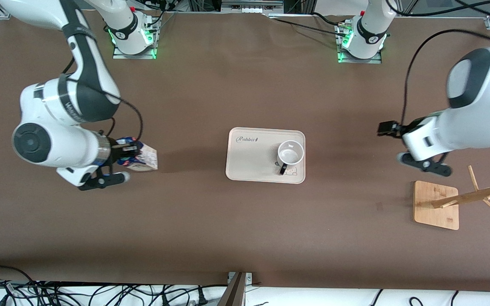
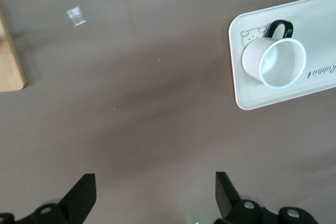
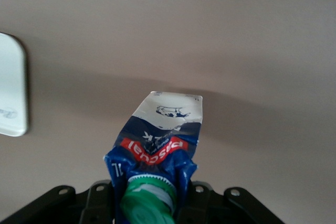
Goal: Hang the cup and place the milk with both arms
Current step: 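Lift the carton off the tray with the right gripper while the left gripper reaches, then lower the carton onto the table while the left gripper approaches the mug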
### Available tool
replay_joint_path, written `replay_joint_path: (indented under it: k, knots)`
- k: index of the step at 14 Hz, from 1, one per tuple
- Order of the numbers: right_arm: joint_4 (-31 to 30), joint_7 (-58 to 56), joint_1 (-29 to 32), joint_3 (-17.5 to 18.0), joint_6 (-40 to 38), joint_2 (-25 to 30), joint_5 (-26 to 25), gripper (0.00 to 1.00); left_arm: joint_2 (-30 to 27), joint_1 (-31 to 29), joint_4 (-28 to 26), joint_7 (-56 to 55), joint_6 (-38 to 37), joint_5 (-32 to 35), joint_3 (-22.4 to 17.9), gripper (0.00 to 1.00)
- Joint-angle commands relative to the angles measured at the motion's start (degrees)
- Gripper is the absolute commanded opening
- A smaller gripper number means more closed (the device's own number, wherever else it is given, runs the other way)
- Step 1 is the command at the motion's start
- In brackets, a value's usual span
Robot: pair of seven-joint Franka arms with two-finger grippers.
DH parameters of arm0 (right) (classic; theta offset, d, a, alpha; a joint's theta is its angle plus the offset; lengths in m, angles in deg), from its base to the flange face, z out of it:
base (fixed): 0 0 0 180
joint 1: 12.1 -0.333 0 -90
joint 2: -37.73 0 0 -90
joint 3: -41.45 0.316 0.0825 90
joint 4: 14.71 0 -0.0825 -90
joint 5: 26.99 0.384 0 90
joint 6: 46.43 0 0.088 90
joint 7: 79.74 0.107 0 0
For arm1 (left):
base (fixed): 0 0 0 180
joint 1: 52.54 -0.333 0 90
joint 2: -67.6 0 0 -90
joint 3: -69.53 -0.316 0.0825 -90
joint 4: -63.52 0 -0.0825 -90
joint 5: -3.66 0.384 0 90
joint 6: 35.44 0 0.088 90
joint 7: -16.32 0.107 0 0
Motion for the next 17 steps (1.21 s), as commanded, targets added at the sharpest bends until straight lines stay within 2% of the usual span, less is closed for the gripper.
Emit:
replay_joint_path:
  k: [1,6,9,10,11,12,13,14,15,17]
  knots:
    - [-12.25,-1.95,1.6,-0.4,6.77,5.8,1.13,0.35,3.17,1.66,0.65,-1.94,3.12,0.08,-0.23,1.0]
    - [-18.42,-3.62,2.74,-0.41,14.43,5.99,1.13,0.36,9.67,6.41,0.82,-3.43,11.64,0.34,-0.23,1.0]
    - [-20.44,-3.62,2.74,-0.58,16.9,5.64,1.13,0.44,12.4,9.65,0.74,-5.18,15.43,0.34,-0.31,1.0]
    - [-20.45,-3.62,2.74,-0.58,17.08,5.55,1.13,0.49,12.93,11.23,0.74,-7.46,16.05,0.43,-0.4,1.0]
    - [-20.19,-3.54,2.74,-0.58,16.82,5.72,1.13,0.71,13.2,12.98,0.82,-10.35,16.23,0.52,-0.49,1.0]
    - [-19.84,-3.19,2.74,-0.58,16.47,5.9,1.13,0.85,13.46,13.61,0.56,-12.64,16.93,0.52,-0.49,1.0]
    - [-19.49,-2.66,2.66,-0.58,16.38,6.25,1.05,0.94,13.29,14.49,0.04,-14.23,17.28,0.52,-0.31,1.0]
    - [-18.79,-2.66,2.66,-0.5,16.38,6.77,1.04,1.0,12.85,15.63,-1.36,-16.25,17.55,0.52,-0.31,1.0]
    - [-17.73,-3.01,2.66,-0.32,15.94,7.3,1.04,1.0,11.63,16.68,-3.81,-18.96,18.59,0.52,-0.23,1.0]
    - [-15.1,-2.75,2.57,-0.23,11.22,8.62,0.96,1.0,7.68,19.23,-11.79,-21.88,24.55,0.52,-0.22,1.0]
